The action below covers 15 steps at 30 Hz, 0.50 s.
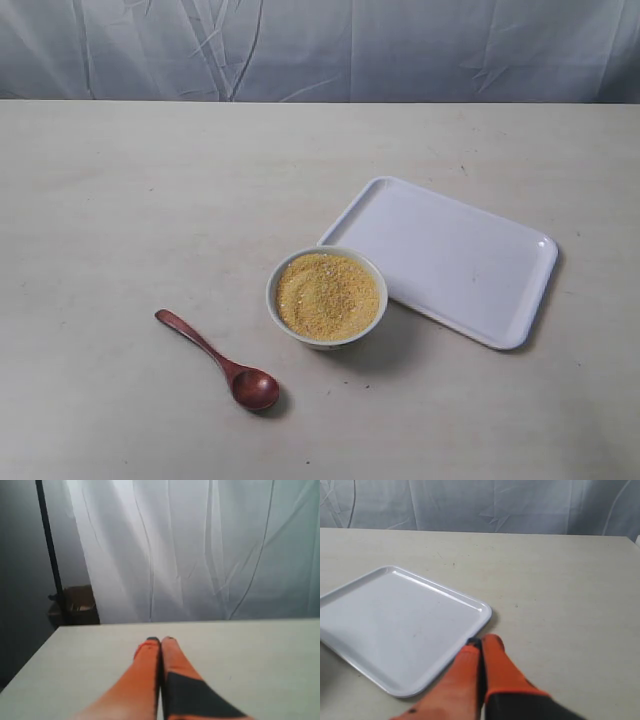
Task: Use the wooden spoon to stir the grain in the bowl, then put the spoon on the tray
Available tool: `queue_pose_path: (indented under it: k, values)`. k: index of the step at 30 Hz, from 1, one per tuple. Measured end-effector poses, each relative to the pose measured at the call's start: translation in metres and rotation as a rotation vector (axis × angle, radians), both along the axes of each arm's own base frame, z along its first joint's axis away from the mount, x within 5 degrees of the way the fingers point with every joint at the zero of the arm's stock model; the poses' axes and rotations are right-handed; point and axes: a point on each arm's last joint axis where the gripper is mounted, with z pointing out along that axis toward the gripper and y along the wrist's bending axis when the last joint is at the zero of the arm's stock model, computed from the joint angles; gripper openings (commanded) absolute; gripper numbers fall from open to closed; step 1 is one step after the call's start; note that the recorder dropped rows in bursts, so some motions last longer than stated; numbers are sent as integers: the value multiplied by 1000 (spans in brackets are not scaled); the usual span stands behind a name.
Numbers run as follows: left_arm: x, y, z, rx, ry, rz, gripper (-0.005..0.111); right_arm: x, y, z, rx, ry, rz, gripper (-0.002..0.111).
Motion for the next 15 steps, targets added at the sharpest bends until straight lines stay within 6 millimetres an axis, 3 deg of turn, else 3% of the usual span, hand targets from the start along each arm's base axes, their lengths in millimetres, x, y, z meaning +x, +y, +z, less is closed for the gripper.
queue_pose_path:
  k: [5,9,15]
  values:
    - [40,-6,30,200,332,-136,0,0,0,0,0,0,0,0]
    - [76,-17,34,257,571,-350,0,0,0,0,2,0,-1,0]
    - [133,-31,7,381,833,-636,0,0,0,0,2,0,-1,0]
